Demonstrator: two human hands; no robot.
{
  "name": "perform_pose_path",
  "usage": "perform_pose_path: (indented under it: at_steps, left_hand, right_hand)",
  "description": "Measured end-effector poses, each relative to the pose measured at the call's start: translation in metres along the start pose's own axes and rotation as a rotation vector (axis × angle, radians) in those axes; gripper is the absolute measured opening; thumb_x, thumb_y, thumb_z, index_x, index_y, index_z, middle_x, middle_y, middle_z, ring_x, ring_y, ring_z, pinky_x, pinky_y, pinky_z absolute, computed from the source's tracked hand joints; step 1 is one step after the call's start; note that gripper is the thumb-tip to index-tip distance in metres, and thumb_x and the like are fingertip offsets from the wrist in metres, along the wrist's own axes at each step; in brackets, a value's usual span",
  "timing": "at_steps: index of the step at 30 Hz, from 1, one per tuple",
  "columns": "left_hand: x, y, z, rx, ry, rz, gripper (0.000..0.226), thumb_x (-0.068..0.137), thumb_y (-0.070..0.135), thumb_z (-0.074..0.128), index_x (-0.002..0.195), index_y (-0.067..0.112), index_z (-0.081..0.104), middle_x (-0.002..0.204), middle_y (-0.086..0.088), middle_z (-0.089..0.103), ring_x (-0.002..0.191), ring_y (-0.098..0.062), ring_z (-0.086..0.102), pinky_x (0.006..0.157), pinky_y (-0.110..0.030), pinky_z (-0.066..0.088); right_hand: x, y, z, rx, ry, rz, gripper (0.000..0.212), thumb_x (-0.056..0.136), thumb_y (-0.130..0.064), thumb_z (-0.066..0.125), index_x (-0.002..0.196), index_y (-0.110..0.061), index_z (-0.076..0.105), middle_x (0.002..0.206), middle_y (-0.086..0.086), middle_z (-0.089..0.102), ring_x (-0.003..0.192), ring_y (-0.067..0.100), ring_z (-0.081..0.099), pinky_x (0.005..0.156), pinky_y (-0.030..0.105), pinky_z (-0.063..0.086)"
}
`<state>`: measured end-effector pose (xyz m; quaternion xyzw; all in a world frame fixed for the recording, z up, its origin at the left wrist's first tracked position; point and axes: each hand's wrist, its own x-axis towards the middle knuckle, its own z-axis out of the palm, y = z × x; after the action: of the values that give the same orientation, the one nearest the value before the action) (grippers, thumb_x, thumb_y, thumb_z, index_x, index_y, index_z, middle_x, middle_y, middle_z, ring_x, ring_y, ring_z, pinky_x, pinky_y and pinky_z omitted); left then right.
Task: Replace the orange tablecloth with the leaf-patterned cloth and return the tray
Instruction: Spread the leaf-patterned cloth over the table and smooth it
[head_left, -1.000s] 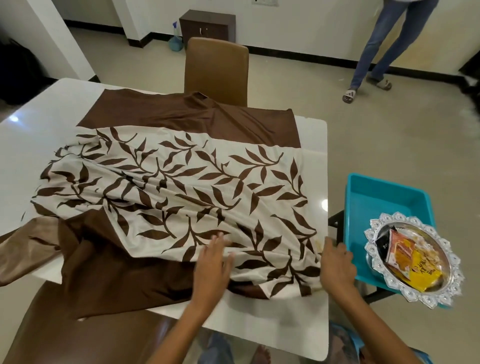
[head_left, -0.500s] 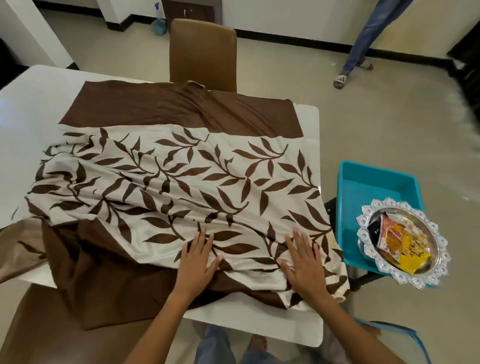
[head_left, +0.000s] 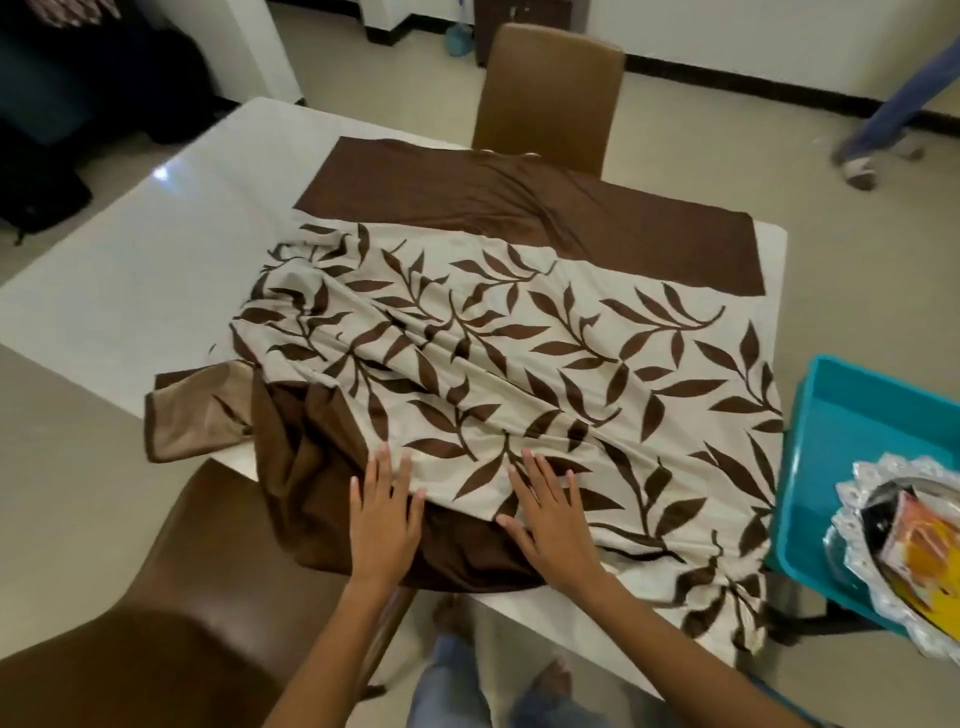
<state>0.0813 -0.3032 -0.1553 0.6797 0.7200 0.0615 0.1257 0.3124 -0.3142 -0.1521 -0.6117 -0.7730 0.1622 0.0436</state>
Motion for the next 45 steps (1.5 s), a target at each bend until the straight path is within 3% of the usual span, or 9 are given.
perform_pose_path:
  at_steps: [4, 11, 17, 24, 30, 33, 36, 42, 45]
  left_hand:
    - [0.014, -0.017, -0.006, -0.009, 0.017, 0.038, 0.056, 0.098, 0.044, 0.019, 0.144, 0.018, 0.036, 0.153, -0.009, 0.027, 0.142, -0.022, 0.02, 0.11, -0.05, 0.024]
    - [0.042, -0.077, -0.03, -0.228, 0.167, -0.157, 0.06, 0.096, 0.045, 0.012, 0.148, 0.015, 0.021, 0.156, 0.0, 0.01, 0.145, -0.015, 0.004, 0.117, -0.045, 0.01]
    - [0.088, -0.15, -0.056, -0.228, 0.323, -0.348, 0.061, 0.098, 0.044, 0.015, 0.149, 0.01, 0.019, 0.157, -0.009, 0.011, 0.145, -0.023, 0.004, 0.115, -0.042, 0.005]
    - [0.148, -0.214, -0.057, -0.184, 0.101, -0.433, 0.079, 0.089, 0.059, 0.004, 0.149, 0.008, -0.004, 0.159, -0.009, 0.0, 0.146, -0.02, -0.002, 0.118, -0.04, 0.002]
    - [0.186, -0.268, -0.06, -0.131, 0.145, -0.236, 0.083, 0.087, 0.065, 0.002, 0.151, 0.012, 0.004, 0.159, -0.004, 0.004, 0.146, -0.017, 0.001, 0.117, -0.038, 0.002]
    - [0.208, -0.28, -0.062, -0.05, 0.184, -0.161, 0.073, 0.091, 0.056, 0.004, 0.15, 0.012, 0.012, 0.157, -0.008, 0.014, 0.145, -0.023, 0.014, 0.116, -0.042, 0.013]
    - [0.221, -0.283, -0.06, -0.077, 0.209, -0.144, 0.065, 0.094, 0.046, 0.004, 0.149, 0.014, 0.02, 0.155, -0.008, 0.021, 0.144, -0.023, 0.017, 0.115, -0.043, 0.016]
    - [0.211, -0.274, -0.072, -0.542, 0.377, -0.268, 0.048, 0.102, 0.039, 0.025, 0.144, 0.018, 0.036, 0.146, -0.004, 0.042, 0.136, -0.016, 0.034, 0.109, -0.038, 0.031]
    - [0.206, -0.261, -0.099, -0.759, 0.506, -0.43, 0.056, 0.097, 0.046, 0.026, 0.129, 0.011, 0.056, 0.115, -0.017, 0.064, 0.098, -0.027, 0.061, 0.082, -0.035, 0.05]
  right_hand:
    - [0.042, -0.042, 0.002, -0.019, -0.007, -0.051, 0.058, 0.095, -0.05, 0.029, 0.143, -0.018, 0.036, 0.154, 0.008, 0.026, 0.142, 0.023, 0.023, 0.109, 0.049, 0.022]
    - [0.117, -0.129, 0.014, 0.012, -0.016, -0.147, 0.054, 0.092, -0.048, 0.036, 0.135, -0.017, 0.046, 0.146, 0.009, 0.04, 0.136, 0.025, 0.035, 0.105, 0.052, 0.037]
    - [0.177, -0.185, 0.019, 0.09, 0.017, -0.142, 0.076, 0.09, -0.067, 0.015, 0.146, -0.018, 0.028, 0.154, 0.005, 0.024, 0.144, 0.02, 0.016, 0.115, 0.045, 0.017]
    - [0.199, -0.143, 0.035, -0.063, 0.004, -0.034, 0.078, 0.085, -0.071, -0.007, 0.15, -0.027, 0.003, 0.157, -0.008, -0.003, 0.145, 0.011, -0.003, 0.116, 0.04, 0.001]
    - [0.215, -0.095, 0.024, -0.142, 0.047, 0.023, 0.063, 0.095, -0.056, 0.009, 0.149, -0.024, 0.016, 0.156, -0.004, 0.013, 0.145, 0.013, 0.009, 0.117, 0.034, 0.006]
    - [0.227, -0.09, 0.021, -0.157, 0.064, 0.034, 0.06, 0.096, -0.051, 0.017, 0.149, -0.023, 0.02, 0.155, -0.004, 0.017, 0.143, 0.01, 0.009, 0.116, 0.027, -0.003]
    - [0.235, -0.09, 0.023, -0.166, 0.104, 0.045, 0.058, 0.096, -0.048, 0.019, 0.148, -0.023, 0.022, 0.154, -0.003, 0.017, 0.143, 0.011, 0.011, 0.116, 0.03, 0.002]
    - [0.237, -0.089, 0.022, -0.159, 0.189, 0.049, 0.054, 0.1, -0.04, 0.014, 0.137, -0.019, 0.048, 0.145, 0.006, 0.043, 0.134, 0.023, 0.037, 0.106, 0.043, 0.031]
    - [0.238, -0.085, 0.018, -0.162, 0.188, 0.021, 0.055, 0.101, -0.04, 0.012, 0.136, -0.016, 0.048, 0.142, 0.008, 0.046, 0.134, 0.024, 0.037, 0.107, 0.043, 0.029]
